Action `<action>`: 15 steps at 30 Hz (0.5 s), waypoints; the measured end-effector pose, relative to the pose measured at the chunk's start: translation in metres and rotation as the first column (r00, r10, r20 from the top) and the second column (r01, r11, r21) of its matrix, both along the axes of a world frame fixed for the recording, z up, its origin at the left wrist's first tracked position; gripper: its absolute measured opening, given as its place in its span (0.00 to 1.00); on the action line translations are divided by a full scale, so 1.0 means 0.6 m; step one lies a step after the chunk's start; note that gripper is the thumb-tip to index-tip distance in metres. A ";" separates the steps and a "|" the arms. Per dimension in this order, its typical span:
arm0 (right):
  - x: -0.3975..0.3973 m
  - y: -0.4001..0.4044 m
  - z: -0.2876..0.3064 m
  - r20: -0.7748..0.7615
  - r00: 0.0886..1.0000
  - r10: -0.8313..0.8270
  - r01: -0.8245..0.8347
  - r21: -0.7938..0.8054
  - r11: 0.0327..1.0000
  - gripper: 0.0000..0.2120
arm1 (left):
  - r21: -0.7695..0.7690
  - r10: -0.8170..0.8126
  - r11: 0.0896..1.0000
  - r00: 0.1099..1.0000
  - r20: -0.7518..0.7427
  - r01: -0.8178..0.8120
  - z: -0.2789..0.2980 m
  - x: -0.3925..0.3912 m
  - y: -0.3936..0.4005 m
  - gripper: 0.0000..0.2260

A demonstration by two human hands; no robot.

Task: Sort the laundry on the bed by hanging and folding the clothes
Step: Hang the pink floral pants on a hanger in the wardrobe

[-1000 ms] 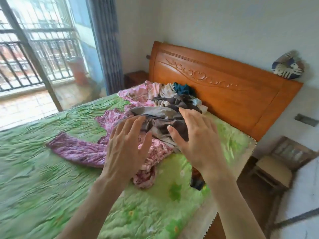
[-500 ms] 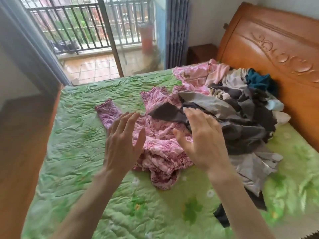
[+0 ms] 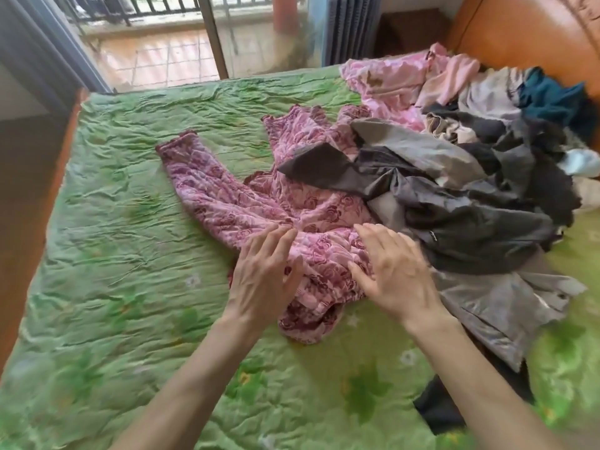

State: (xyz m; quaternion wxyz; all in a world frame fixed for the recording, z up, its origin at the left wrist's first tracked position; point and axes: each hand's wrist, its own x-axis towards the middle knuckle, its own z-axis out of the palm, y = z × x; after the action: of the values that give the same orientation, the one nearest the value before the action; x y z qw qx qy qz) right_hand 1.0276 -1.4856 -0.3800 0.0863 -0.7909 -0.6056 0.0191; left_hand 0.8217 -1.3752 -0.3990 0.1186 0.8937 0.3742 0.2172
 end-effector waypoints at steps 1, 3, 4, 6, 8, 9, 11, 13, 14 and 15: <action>0.010 -0.002 -0.028 -0.003 1.000 -0.001 0.001 -0.017 1.000 0.31 | -0.009 -0.007 1.000 1.000 -0.011 0.007 -0.028 0.009 -0.001 0.20; 0.029 -0.004 -0.082 -0.009 1.000 -0.005 0.005 -0.069 0.998 0.32 | -0.030 -0.027 0.999 0.999 -0.029 0.027 -0.081 0.027 -0.005 0.19; 0.036 -0.003 -0.109 -0.010 1.000 -0.008 0.007 -0.106 0.994 0.32 | -0.044 -0.042 0.998 0.998 -0.041 0.040 -0.108 0.036 -0.008 0.19; 0.048 0.001 -0.163 -0.012 1.000 -0.006 0.004 -0.178 0.984 0.32 | -0.078 -0.071 0.995 0.994 -0.081 0.065 -0.159 0.055 -0.014 0.19; 0.056 0.005 -0.214 -0.027 1.000 -0.014 0.007 -0.224 0.974 0.31 | -0.113 -0.085 0.991 0.988 -0.128 0.070 -0.203 0.073 -0.022 0.19; 0.058 0.008 -0.238 -0.025 1.000 -0.015 0.009 -0.249 0.969 0.31 | -0.129 -0.088 0.989 0.985 -0.151 0.069 -0.225 0.082 -0.024 0.18; 0.061 0.011 -0.283 -0.025 1.000 -0.012 0.004 -0.304 0.953 0.31 | -0.157 -0.110 0.984 0.973 -0.205 0.079 -0.265 0.099 -0.031 0.19; 0.063 0.012 -0.326 -0.031 0.999 -0.010 -0.002 -0.343 0.939 0.31 | -0.201 -0.141 0.976 0.943 -0.300 0.082 -0.304 0.113 -0.039 0.22; 0.064 0.014 -0.344 -0.034 0.999 -0.011 -0.002 -0.360 0.933 0.32 | -0.239 -0.156 0.969 0.915 -0.373 0.067 -0.323 0.118 -0.042 0.26; 0.067 0.016 -0.361 -0.038 0.999 -0.013 -0.002 -0.376 0.927 0.32 | -0.275 -0.181 0.960 0.867 -0.465 0.052 -0.341 0.122 -0.044 0.32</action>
State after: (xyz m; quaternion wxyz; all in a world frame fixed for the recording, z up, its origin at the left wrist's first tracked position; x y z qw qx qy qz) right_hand 1.0677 -1.4761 -0.5968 -0.0546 -0.7939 -0.5866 0.1501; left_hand 0.8948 -1.4017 -0.6037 0.1471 0.9179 0.3615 -0.0714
